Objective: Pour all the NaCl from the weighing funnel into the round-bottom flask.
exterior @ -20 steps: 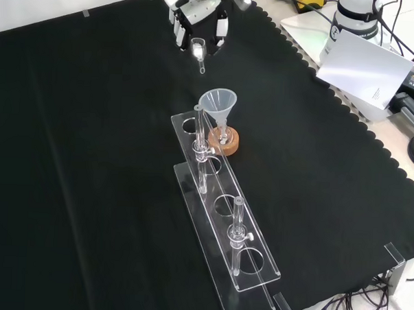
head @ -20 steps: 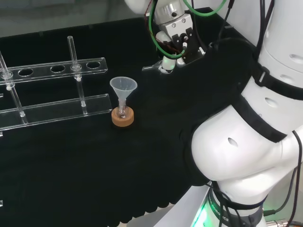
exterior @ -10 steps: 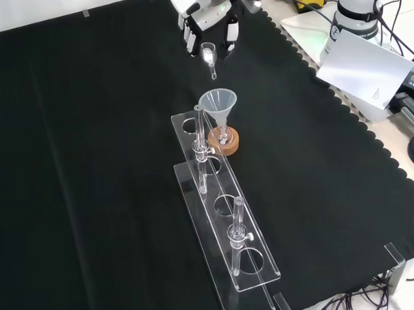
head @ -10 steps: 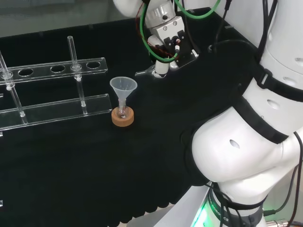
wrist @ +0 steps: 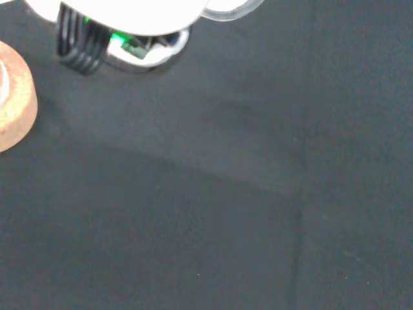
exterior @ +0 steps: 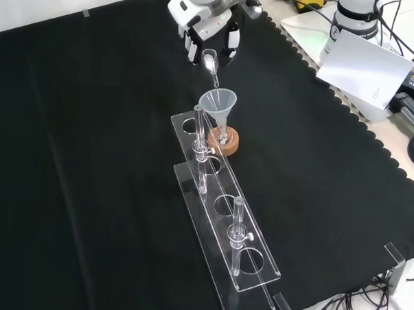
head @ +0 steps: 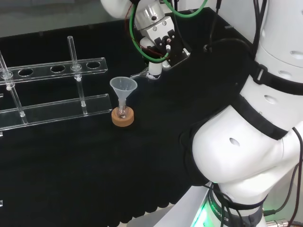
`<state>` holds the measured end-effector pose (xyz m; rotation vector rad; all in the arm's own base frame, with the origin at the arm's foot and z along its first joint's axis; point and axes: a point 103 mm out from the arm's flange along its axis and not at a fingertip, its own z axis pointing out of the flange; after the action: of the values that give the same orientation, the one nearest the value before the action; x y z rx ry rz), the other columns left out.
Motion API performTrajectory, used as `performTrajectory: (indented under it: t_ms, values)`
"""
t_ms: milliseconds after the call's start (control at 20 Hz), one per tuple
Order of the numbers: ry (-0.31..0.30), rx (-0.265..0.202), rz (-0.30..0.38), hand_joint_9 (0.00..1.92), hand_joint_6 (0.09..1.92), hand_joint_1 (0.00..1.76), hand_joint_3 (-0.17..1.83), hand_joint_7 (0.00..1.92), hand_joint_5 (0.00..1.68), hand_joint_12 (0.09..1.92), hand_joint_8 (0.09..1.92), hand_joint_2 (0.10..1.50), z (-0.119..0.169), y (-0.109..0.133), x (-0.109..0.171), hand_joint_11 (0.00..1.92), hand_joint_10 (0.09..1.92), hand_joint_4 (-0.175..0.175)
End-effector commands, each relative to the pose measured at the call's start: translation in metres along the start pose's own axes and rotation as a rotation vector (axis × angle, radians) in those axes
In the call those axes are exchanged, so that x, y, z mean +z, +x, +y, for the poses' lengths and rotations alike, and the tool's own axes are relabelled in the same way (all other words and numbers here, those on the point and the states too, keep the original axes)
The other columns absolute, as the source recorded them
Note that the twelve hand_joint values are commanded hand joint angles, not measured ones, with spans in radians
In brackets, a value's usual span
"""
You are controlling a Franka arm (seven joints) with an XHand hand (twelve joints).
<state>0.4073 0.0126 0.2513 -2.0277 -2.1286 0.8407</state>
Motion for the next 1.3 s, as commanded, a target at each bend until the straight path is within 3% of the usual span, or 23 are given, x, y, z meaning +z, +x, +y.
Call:
performTrajectory:
  t_ms: [50, 1300]
  values:
    - [0.019, -0.006, -0.078, 1.46, 0.69, 1.13, 0.74, 1.16, 1.29, 0.88, 0.51, 0.61, 0.002, 0.014, -0.009, 1.12, 0.11, 0.175]
    - [0.032, 0.013, -0.178, 1.46, 0.68, 1.13, 0.74, 1.15, 1.29, 0.87, 0.5, 0.61, -0.003, 0.018, -0.021, 1.12, 0.1, 0.175]
